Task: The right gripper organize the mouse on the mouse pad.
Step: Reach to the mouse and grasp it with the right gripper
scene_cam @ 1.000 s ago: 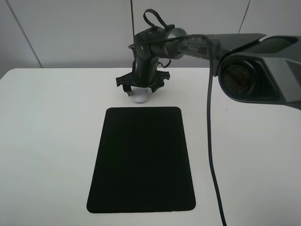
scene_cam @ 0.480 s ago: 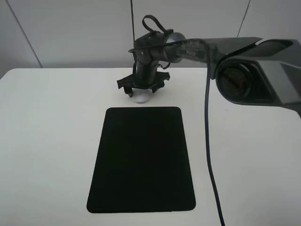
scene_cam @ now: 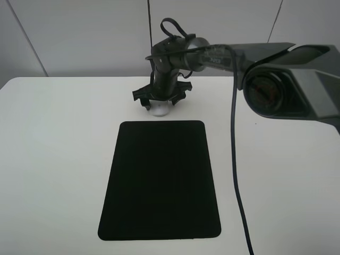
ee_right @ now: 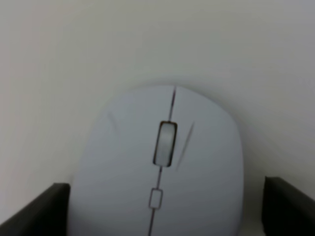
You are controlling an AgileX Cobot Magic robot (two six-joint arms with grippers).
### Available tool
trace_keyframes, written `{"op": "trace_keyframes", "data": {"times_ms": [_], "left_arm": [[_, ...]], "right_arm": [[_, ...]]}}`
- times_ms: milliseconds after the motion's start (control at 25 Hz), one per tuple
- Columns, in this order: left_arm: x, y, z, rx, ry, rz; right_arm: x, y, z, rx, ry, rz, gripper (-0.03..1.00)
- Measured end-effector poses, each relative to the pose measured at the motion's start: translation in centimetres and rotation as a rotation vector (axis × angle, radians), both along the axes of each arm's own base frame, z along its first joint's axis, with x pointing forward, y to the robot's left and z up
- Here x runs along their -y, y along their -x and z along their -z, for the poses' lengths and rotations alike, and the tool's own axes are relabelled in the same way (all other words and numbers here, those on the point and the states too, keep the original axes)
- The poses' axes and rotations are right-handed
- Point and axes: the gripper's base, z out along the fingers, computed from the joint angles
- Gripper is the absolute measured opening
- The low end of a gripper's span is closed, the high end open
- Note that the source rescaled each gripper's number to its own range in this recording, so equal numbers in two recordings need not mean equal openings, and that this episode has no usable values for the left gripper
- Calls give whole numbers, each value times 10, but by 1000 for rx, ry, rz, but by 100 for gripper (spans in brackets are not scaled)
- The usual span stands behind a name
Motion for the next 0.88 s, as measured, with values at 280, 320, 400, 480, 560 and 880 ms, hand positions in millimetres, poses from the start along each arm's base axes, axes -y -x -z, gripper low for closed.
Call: {"op": "trace_keyframes", "data": {"times_ms": [280,320,400,480,560,880], "left_arm": [[0,0,0,0,0,0],[0,0,0,0,0,0],[0,0,0,0,0,0],[0,0,0,0,0,0],[0,0,0,0,0,0],[0,0,0,0,0,0]], "right_arm": [[0,0,0,4,6,-5,5],[0,0,0,5,7,-5,5],[1,0,0,6,9,-6,5],[1,0,0,6,9,-6,5],[1,0,0,7,10,-6,5],[1,-2,0,16,14,-10,5]]}}
